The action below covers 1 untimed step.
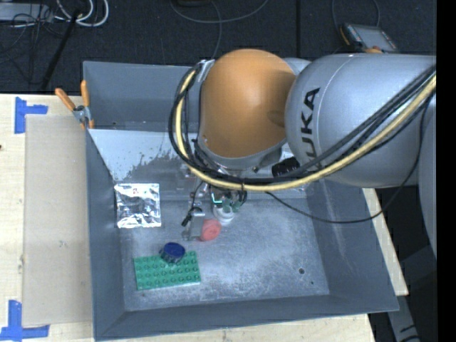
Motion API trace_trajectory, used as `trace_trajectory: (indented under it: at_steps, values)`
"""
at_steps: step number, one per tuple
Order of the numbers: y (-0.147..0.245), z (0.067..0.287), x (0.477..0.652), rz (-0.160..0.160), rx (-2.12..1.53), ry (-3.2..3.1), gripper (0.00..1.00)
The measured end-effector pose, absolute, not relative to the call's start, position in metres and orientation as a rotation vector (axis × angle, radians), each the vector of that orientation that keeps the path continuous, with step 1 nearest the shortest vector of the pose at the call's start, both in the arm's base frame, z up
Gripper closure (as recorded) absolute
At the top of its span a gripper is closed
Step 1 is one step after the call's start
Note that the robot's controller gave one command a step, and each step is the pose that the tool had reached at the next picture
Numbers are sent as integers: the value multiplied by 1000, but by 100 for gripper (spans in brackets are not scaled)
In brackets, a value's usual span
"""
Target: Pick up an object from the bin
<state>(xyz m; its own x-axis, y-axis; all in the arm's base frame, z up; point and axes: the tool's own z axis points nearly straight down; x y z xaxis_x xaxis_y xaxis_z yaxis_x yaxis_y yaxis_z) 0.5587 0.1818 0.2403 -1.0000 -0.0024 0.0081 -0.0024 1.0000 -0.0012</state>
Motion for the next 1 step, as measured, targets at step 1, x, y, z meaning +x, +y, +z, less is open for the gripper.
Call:
trace_trajectory:
  at_steps: [1]
  values:
    - [236, 65, 600, 1, 190, -3132, 0]
